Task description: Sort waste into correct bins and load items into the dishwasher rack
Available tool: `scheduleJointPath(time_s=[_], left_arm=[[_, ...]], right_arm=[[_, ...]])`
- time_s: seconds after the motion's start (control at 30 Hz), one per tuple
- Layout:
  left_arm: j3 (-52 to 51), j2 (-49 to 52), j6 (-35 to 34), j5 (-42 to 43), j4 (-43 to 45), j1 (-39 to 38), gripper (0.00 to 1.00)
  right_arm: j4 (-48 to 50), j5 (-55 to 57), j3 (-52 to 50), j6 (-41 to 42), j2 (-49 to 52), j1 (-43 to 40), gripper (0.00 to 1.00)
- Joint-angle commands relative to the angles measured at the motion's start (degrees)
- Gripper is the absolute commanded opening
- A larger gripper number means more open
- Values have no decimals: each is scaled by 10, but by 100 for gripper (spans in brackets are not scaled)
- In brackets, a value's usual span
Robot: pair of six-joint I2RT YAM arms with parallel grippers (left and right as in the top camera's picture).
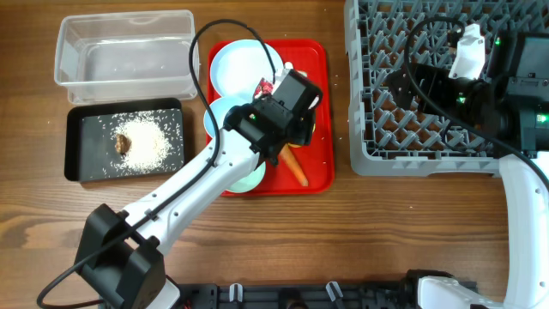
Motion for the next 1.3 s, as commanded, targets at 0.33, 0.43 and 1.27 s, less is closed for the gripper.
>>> scheduleJointPath(time_s=[0.33, 0.43, 1.27], left_arm=[[7, 107, -172, 97, -45, -4, 55], [7, 126, -177, 97, -50, -4, 54], [7, 200, -208, 130, -41, 24, 4]], right_arm=[[-1, 11, 7, 0, 5, 2, 100], [-1, 11, 7, 0, 5, 2, 100], [-8, 11, 7, 0, 5, 2, 100]])
